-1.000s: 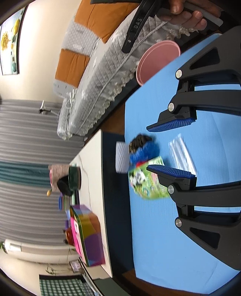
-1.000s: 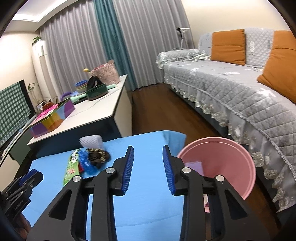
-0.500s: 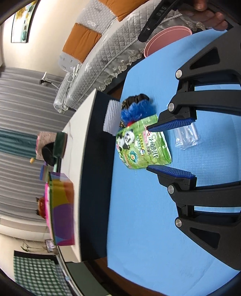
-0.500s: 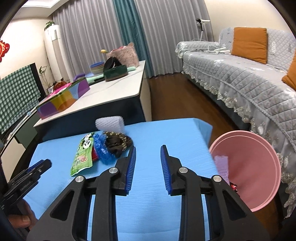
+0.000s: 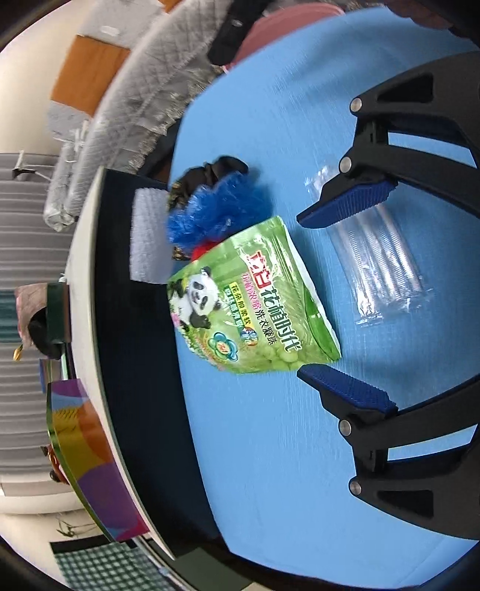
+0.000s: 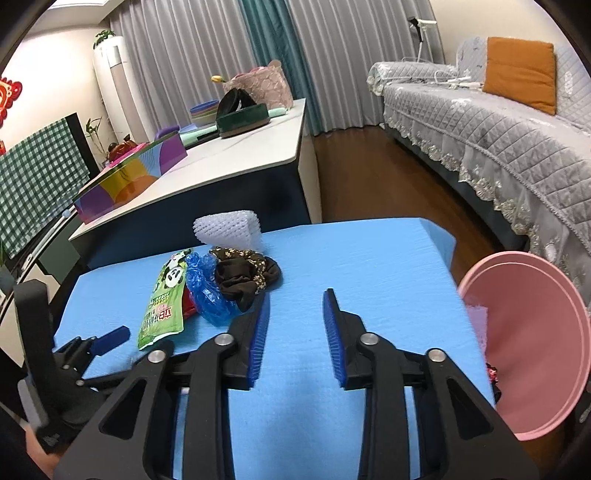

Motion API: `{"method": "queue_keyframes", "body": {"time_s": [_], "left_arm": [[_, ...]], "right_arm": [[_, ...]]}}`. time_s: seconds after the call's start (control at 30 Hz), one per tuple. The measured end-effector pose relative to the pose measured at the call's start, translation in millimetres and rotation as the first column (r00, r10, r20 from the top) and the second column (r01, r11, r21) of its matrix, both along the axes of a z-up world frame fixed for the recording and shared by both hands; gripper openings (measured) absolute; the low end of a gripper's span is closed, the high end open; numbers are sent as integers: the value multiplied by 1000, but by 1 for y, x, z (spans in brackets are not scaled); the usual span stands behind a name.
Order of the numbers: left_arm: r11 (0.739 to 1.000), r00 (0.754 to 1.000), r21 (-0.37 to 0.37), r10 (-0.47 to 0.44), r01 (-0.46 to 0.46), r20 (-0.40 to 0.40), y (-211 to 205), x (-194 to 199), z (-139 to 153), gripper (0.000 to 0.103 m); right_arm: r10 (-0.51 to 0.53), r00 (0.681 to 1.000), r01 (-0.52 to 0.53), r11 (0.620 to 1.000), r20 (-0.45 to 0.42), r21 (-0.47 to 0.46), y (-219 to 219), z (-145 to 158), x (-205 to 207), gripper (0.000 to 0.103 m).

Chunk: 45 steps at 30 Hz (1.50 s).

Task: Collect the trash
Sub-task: 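Grasp the green panda snack bag with left tool while right tool grasps the dark scrunchie, then carry the green snack bag and dark scrunchie over the pink bin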

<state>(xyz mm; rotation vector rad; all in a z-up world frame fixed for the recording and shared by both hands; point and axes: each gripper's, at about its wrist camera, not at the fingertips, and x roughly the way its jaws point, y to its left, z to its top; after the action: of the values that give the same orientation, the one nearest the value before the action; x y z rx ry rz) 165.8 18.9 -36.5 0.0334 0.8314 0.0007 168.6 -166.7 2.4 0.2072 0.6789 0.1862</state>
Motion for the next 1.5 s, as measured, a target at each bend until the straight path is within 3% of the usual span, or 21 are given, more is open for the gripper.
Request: {"method": "queue_keyframes", "body": {"time_s": [0.2,0.33,0.47,0.6,0.67,0.73,0.83,0.97,1.07,1.5], "left_arm": [[999,998,-7,40,-41,-52,6,17,-3,74],[997,995,-35,72,-74,-62,14,21,-4,73],[991,993,-79,105,-109,-56,25,21,-4,57],[989,993,-89,113,-115,-31,28,19,-2,49],[989,993,-91,118,-119,-11,29,19,0,47],[988,992,-89,125,-124,5,29,19,2,38],[986,990,-100,139,-136,27,33,17,6,22],[983,985,-100,159,-152,60,36,14,13,7],[982,982,-101,170,-162,77,35,11,18,3],[982,977,-109,168,-155,130,35,-18,43,3]], "right_arm": [[33,999,-32,999,-32,37,12,-9,24,48],[70,996,-68,996,-47,57,25,-14,41,51],[102,992,-97,993,-75,72,38,-21,58,51],[133,986,-127,990,-102,63,52,-30,72,51],[138,983,-134,990,-120,46,57,-34,76,48],[151,980,-145,988,-130,49,58,-37,78,29],[156,980,-152,987,-120,43,56,-34,73,14],[141,985,-138,990,-97,42,48,-23,64,12],[123,990,-120,992,-75,41,39,-13,54,11],[52,999,-53,998,13,26,6,30,-6,11]]}}
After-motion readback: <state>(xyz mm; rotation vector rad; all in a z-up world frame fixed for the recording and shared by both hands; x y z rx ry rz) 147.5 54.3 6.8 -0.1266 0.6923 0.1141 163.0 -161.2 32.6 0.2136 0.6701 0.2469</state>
